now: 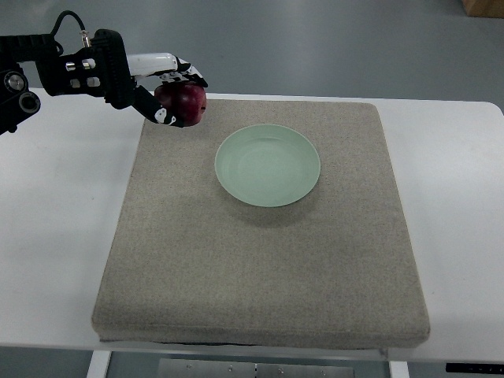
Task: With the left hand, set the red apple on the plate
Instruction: 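Lift the apple with the left hand and carry it over the plate, then lower the apple onto the plate and open the left hand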
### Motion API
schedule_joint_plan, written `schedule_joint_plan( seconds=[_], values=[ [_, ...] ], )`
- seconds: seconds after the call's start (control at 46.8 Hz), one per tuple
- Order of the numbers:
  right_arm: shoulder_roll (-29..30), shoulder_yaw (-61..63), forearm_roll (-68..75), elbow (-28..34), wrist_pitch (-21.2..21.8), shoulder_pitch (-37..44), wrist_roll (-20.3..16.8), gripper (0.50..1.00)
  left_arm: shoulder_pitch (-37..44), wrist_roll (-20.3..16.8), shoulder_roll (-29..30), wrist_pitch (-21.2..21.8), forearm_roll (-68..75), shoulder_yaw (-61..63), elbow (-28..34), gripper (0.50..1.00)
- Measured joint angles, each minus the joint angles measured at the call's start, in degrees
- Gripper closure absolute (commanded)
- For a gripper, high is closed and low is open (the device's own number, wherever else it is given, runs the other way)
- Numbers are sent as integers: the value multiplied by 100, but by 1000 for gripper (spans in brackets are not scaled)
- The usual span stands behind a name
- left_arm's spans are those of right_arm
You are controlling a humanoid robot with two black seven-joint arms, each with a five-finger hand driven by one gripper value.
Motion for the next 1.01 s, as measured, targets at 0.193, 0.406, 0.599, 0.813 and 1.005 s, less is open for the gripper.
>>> schedule_joint_plan(
  seconds=[0.193,0.406,0.599,0.813,1.005],
  values=[
    [0,0,0,0,0,-1,-1,568,-153,39,-341,-5,-53,-195,80,1000],
    [0,0,0,0,0,1,-1,568,-211,51,-837,-45,-62,-248,310,1000],
    [0,0,0,0,0,-1,-1,568,-72,48,-1524,7,-30,-253,764,1000],
    [0,0,0,0,0,0,-1,568,299,35,-2007,205,77,-310,907,1000],
    [0,0,0,0,0,0,0,568,560,43,-2187,220,145,-254,1058,1000]
  ],
)
